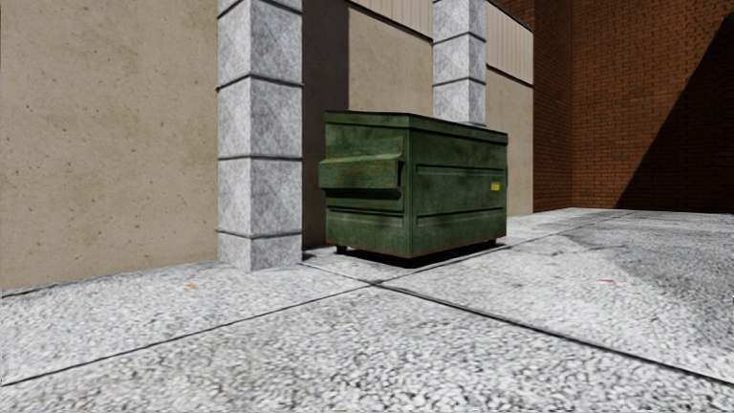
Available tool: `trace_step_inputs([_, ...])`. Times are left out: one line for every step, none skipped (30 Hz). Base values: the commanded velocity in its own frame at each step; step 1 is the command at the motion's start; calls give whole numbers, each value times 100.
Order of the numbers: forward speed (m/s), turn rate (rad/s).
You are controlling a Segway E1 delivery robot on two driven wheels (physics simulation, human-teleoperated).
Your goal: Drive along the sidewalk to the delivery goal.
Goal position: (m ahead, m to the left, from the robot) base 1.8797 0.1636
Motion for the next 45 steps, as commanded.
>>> trace_step_inputs([127, -40])
trace_step_inputs([127, -40])
trace_step_inputs([127, -40])
trace_step_inputs([127, -40])
trace_step_inputs([127, -40])
trace_step_inputs([127, -40])
trace_step_inputs([127, -40])
trace_step_inputs([127, -40])
trace_step_inputs([127, -40])
trace_step_inputs([127, -40])
trace_step_inputs([127, -40])
trace_step_inputs([127, -40])
trace_step_inputs([127, -40])
trace_step_inputs([127, -40])
trace_step_inputs([127, -40])
trace_step_inputs([127, -40])
trace_step_inputs([127, -40])
trace_step_inputs([127, -40])
trace_step_inputs([127, -40])
trace_step_inputs([127, -40])
trace_step_inputs([127, -40])
trace_step_inputs([127, -40])
trace_step_inputs([127, -40])
trace_step_inputs([127, -40])
trace_step_inputs([125, -40])
trace_step_inputs([125, -40])
trace_step_inputs([114, -40])
trace_step_inputs([93, -23])
trace_step_inputs([64, 0])
trace_step_inputs([11, 0])
trace_step_inputs([11, 0])
trace_step_inputs([0, 0])
trace_step_inputs([0, 0])
trace_step_inputs([0, 0])
trace_step_inputs([0, 0])
trace_step_inputs([0, 0])
trace_step_inputs([0, 0])
trace_step_inputs([0, 0])
trace_step_inputs([0, 0])
trace_step_inputs([0, 0])
trace_step_inputs([0, 0])
trace_step_inputs([0, 0])
trace_step_inputs([0, 0])
trace_step_inputs([0, 0])
trace_step_inputs([0, 0])
